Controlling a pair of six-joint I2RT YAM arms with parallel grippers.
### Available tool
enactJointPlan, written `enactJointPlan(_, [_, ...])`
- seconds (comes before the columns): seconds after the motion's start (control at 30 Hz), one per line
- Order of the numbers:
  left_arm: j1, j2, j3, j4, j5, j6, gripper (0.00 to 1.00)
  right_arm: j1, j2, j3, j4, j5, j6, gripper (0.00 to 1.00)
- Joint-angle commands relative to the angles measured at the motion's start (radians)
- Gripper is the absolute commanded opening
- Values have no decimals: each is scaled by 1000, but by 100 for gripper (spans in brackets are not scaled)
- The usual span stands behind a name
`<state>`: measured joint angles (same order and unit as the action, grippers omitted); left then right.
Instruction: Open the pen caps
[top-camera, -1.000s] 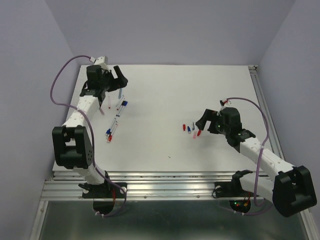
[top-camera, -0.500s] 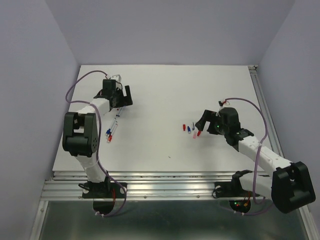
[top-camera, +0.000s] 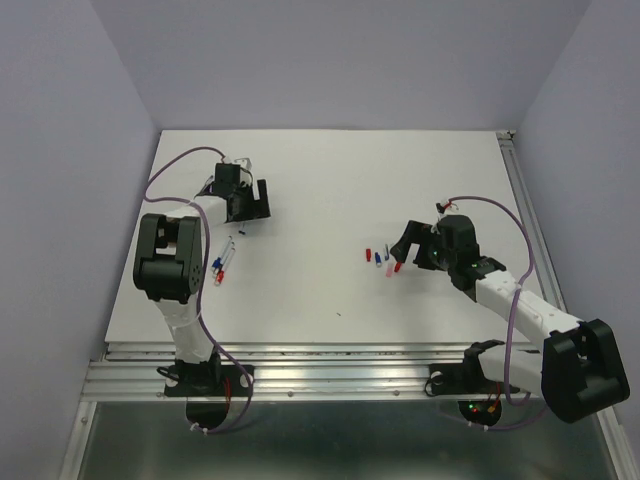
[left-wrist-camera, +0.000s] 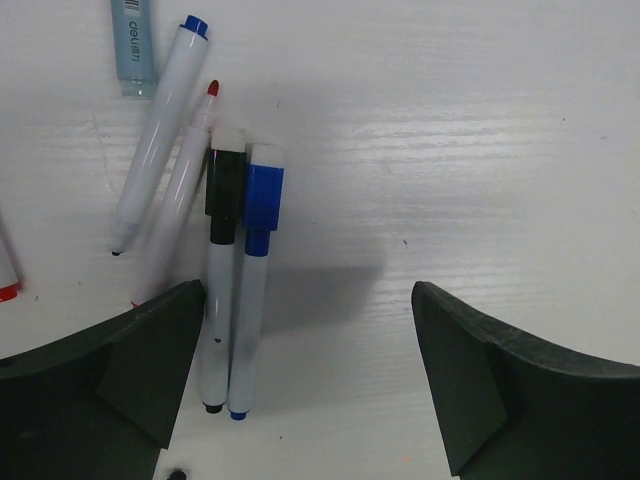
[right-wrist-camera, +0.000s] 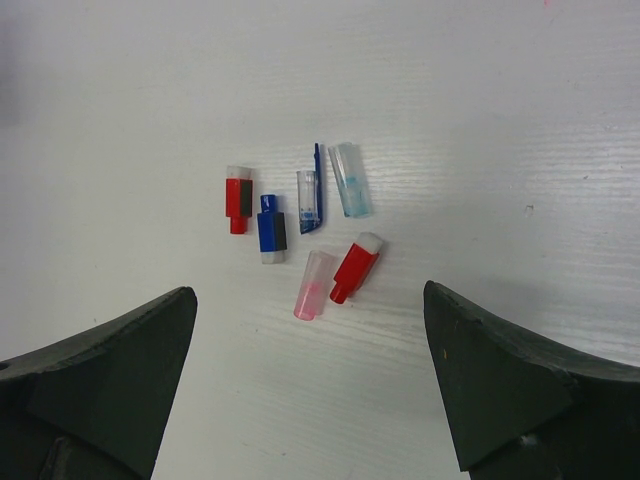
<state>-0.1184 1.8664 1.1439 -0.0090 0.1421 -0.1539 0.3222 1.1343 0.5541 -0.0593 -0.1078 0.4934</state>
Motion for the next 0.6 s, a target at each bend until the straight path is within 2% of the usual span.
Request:
enactJointPlan(0.0, [-12,2,42,-14,-10,16,96,5,-5,-16,39,17,-7,100])
enactJointPlan(0.2, [-38,-9,46,-31,-65,19,95,5,-2,-14,41,17,-6,100])
enactJointPlan(0.43, [-41,-44,40,-55,-231,-42,93,3,1,-14,39,13,-4,100])
enactJointPlan(0.57, [-38,-55,42,-52,-219,-53,93,5,4,-13,39,10,-4,100])
